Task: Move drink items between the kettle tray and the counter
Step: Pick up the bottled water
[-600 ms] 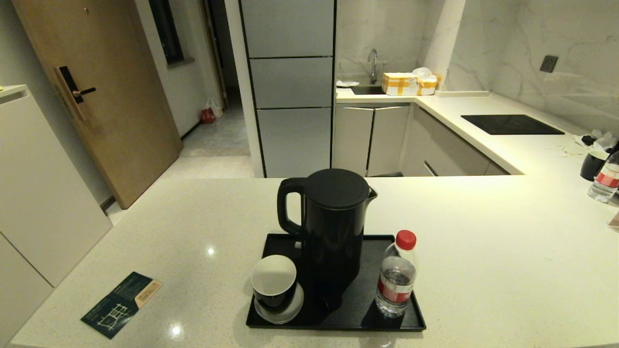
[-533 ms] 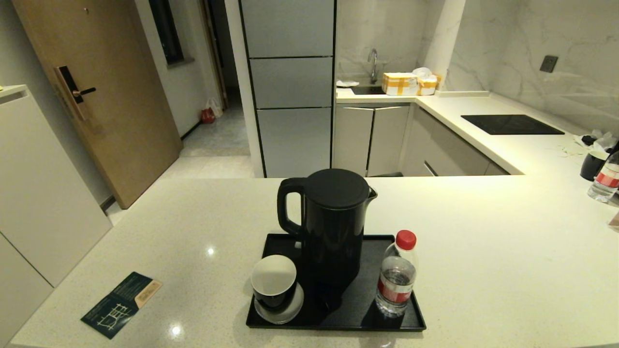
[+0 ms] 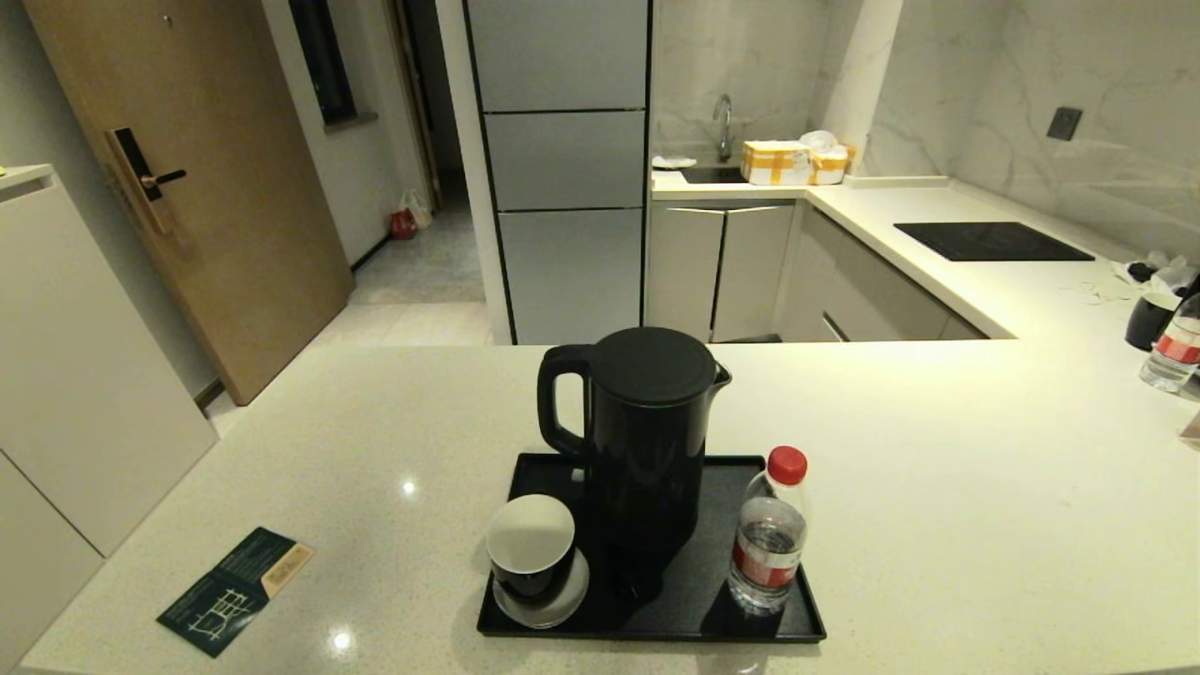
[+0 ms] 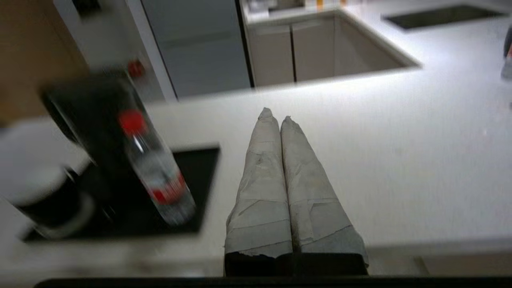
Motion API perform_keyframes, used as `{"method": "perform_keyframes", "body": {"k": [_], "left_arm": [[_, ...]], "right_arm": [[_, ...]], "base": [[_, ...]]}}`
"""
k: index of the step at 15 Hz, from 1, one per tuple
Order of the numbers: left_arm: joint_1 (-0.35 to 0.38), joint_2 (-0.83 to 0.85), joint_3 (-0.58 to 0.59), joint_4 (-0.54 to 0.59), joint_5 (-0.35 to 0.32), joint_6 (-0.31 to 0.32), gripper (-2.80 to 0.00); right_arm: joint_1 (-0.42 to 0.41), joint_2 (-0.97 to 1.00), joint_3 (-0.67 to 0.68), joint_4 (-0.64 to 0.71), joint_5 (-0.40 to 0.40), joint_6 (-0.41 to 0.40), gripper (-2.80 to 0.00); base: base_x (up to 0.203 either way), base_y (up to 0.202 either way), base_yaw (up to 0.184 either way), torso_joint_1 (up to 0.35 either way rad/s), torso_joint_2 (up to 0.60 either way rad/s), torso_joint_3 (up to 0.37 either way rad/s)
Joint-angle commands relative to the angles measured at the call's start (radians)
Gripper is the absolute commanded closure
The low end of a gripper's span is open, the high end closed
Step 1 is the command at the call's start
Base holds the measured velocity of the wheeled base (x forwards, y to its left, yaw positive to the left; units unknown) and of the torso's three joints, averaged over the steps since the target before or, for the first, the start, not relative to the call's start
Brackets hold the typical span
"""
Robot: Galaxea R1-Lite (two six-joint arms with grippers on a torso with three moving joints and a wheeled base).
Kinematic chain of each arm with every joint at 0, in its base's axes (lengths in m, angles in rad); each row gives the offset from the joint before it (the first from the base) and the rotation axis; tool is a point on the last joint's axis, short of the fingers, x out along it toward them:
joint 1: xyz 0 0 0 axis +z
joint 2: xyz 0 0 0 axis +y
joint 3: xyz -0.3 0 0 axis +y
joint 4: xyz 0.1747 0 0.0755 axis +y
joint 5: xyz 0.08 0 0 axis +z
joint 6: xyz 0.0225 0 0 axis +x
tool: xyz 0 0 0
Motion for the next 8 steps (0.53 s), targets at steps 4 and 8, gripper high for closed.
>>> {"method": "perform_keyframes", "body": {"k": [4, 8], "left_arm": [[0.000, -0.002, 0.002, 0.000, 0.002, -0.001, 0.00], [0.000, -0.002, 0.002, 0.000, 0.001, -0.001, 0.00]], "right_arm": [[0.023, 0.427, -0.477, 0.428, 0.093, 0.080, 0.00], [0.042, 0.652, -0.374, 0.477, 0.383, -0.001, 0.00]], "base": [[0.000, 0.000, 0.000, 0.000, 0.00, 0.000], [0.000, 0.000, 0.000, 0.000, 0.00, 0.000]]}}
